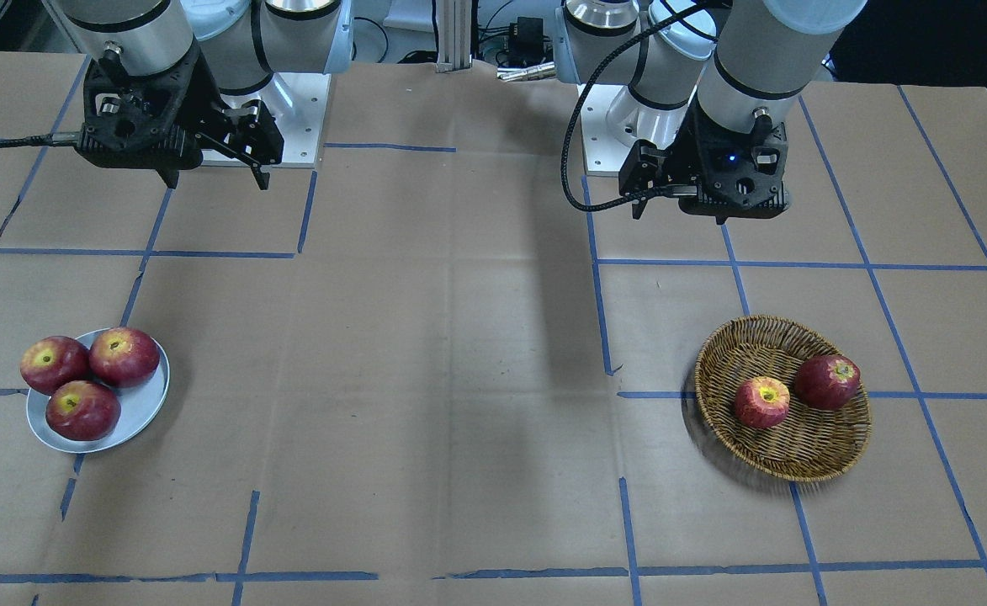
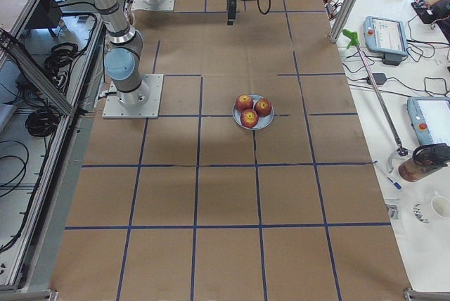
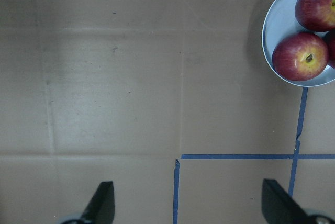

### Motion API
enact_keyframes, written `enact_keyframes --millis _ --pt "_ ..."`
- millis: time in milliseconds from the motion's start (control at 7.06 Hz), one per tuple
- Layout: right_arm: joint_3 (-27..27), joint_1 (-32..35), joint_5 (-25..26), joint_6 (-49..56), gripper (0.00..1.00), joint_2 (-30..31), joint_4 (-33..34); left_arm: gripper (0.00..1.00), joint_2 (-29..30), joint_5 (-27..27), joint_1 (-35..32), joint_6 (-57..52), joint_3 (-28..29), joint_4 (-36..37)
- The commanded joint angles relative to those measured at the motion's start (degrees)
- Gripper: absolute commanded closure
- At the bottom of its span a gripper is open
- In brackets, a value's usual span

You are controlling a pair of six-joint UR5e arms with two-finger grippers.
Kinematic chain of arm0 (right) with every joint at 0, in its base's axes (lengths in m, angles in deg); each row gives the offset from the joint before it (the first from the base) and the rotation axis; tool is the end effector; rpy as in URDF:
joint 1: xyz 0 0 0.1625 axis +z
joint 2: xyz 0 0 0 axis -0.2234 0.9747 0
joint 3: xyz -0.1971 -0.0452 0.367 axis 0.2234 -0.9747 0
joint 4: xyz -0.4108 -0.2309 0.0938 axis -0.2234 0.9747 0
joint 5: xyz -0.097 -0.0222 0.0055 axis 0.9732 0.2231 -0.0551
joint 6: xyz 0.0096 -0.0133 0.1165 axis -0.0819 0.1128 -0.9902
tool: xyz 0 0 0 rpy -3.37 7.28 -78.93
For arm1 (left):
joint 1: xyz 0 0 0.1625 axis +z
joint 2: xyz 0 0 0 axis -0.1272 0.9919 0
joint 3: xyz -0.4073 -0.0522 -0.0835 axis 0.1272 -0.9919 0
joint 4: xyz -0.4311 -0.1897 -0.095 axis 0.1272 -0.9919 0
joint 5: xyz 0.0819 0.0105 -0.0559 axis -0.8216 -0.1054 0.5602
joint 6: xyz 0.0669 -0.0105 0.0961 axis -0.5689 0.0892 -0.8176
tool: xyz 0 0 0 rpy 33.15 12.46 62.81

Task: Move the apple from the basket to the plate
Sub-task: 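Lower the left gripper onto the yellow-red apple in the basket and close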

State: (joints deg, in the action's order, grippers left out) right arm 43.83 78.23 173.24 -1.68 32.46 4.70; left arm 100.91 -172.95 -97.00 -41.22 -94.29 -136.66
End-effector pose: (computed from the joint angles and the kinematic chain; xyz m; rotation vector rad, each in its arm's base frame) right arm 0.1425 -0.5249 0.4600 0.0247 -3.1286 -0.0958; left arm -0.1258 -0.5443 0.4276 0.1528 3.1007 0.1637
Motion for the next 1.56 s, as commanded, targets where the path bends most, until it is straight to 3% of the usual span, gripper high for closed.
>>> enact_keyframes --millis 0,142,283,567,850,1417 --pt "0.0 0.0 0.0 0.0 0.00 0.0 0.0 0.01 0.9 0.5 4.6 -4.5 -1.2 0.6" --pt "0.0 0.0 0.0 0.0 0.00 0.0 0.0 0.02 1.9 0.5 10.0 -9.6 -3.9 3.6" --pt "0.0 0.0 0.0 0.0 0.00 0.0 0.0 0.02 3.1 0.5 13.9 -17.9 -8.5 11.3" --pt "0.0 0.0 0.0 0.0 0.00 0.0 0.1 0.01 8.1 -0.1 17.3 -25.2 -14.1 24.2" --pt "0.0 0.0 -0.1 0.0 0.00 0.0 0.0 0.01 15.3 0.2 17.8 -27.5 -13.5 32.4" --pt "0.0 0.0 -0.1 -0.1 0.00 0.0 0.0 0.01 21.5 -0.1 17.9 -29.6 -13.3 41.8"
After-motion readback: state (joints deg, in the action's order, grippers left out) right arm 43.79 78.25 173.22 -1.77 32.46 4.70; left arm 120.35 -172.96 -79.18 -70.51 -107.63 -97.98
